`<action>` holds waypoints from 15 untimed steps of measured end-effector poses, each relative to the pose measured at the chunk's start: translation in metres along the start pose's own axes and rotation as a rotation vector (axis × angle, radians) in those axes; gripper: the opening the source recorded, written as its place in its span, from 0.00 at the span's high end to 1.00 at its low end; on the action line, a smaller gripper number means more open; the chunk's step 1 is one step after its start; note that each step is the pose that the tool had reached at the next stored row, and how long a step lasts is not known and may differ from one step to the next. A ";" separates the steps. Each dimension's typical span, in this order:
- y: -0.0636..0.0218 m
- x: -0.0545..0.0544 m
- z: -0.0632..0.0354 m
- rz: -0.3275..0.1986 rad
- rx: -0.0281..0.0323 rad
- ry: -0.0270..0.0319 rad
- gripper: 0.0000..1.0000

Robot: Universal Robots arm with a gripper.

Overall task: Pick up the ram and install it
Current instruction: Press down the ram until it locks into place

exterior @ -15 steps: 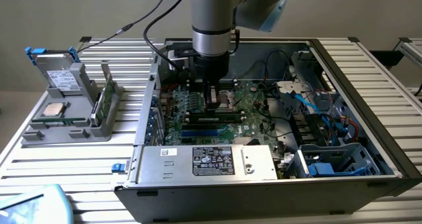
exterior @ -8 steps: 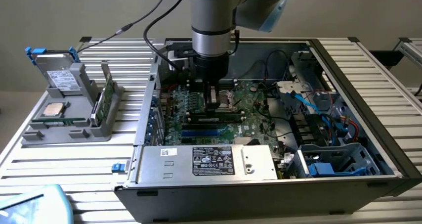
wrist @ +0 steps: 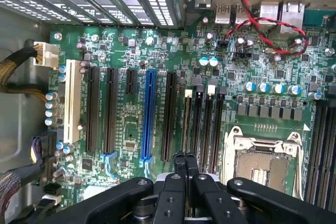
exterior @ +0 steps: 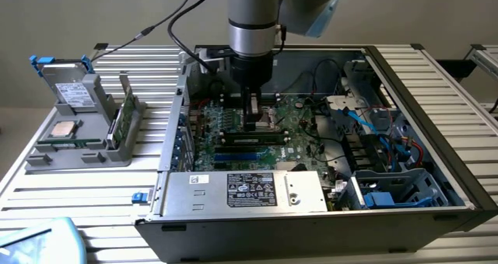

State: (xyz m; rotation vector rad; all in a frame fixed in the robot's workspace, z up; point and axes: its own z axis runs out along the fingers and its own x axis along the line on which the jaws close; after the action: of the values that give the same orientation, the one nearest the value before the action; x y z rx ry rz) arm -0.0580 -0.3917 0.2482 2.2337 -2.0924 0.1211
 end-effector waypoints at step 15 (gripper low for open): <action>-0.0206 0.004 -0.0018 -0.001 -0.0089 -0.0004 0.90</action>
State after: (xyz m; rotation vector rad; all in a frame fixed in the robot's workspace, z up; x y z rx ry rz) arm -0.0372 -0.3940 0.2503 2.2299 -2.0878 0.1110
